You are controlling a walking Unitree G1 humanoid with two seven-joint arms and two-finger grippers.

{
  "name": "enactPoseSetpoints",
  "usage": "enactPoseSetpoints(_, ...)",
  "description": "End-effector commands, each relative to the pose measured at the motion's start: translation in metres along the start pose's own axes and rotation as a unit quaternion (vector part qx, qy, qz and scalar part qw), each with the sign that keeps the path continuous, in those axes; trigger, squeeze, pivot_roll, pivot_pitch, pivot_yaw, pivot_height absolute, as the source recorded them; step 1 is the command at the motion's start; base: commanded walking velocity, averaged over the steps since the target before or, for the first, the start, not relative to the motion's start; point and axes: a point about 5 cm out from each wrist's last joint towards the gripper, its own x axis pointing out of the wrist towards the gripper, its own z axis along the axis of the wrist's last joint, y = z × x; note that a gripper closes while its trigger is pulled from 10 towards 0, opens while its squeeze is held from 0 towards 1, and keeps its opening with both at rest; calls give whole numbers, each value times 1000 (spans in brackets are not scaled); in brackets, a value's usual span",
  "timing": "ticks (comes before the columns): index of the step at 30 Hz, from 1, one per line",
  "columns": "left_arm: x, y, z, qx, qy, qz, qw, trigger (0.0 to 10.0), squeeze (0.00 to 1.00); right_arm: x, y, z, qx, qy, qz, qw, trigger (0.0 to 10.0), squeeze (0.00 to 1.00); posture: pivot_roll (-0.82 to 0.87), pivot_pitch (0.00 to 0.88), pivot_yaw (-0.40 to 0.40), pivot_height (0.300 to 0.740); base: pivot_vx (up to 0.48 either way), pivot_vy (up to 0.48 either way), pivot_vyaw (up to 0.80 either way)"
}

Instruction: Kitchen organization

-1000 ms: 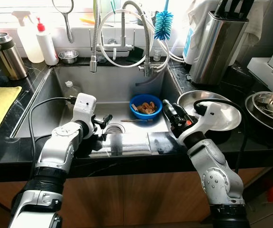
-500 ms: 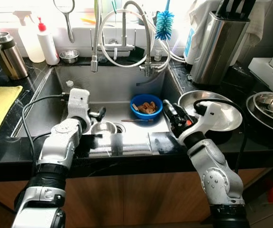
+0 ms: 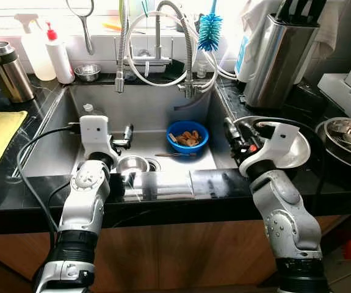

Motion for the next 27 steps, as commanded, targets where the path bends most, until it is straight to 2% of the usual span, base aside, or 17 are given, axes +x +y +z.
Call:
enactPoseSetpoints(1,-1,2,7,7,-22,8,1000,10000,0,0,1,9,-11,-17,-1,1000,10000,0,-22,37,-32,740,0,0,0)
enactPoseSetpoints(5,-8,8,7,34,-42,14,998,10000,0,-2,-3,12,-20,-24,-18,999,10000,0,-25,38,-33,740,0,0,0)
enactPoseSetpoints(10,-13,18,1,98,-51,15,994,10000,0,-5,-6,13,-35,-28,-35,998,10000,0,-24,38,-32,740,0,0,0)
enactPoseSetpoints(13,-16,21,-1,103,-52,22,993,10000,0,-7,-8,14,-50,-28,-40,998,10000,0,-24,35,-32,740,0,0,0)
enactPoseSetpoints(18,-17,21,-3,107,-52,20,993,10000,0,-13,-26,24,-70,-33,-69,995,10000,0,-28,32,-32,740,0,0,0)
enactPoseSetpoints(19,-17,20,-5,106,-49,18,993,10000,0,-16,-35,27,-69,-34,-93,993,10000,0,-32,30,-32,740,0,0,0)
enactPoseSetpoints(23,-16,15,-8,108,-48,14,993,10000,0,-21,-41,26,-64,-30,-117,991,10000,0,-32,30,-33,740,0,0,0)
enactPoseSetpoints(27,-16,12,-8,111,-47,3,993,10000,0,-29,-53,23,-84,-17,-139,987,10000,0,-25,21,-28,740,0,0,0)
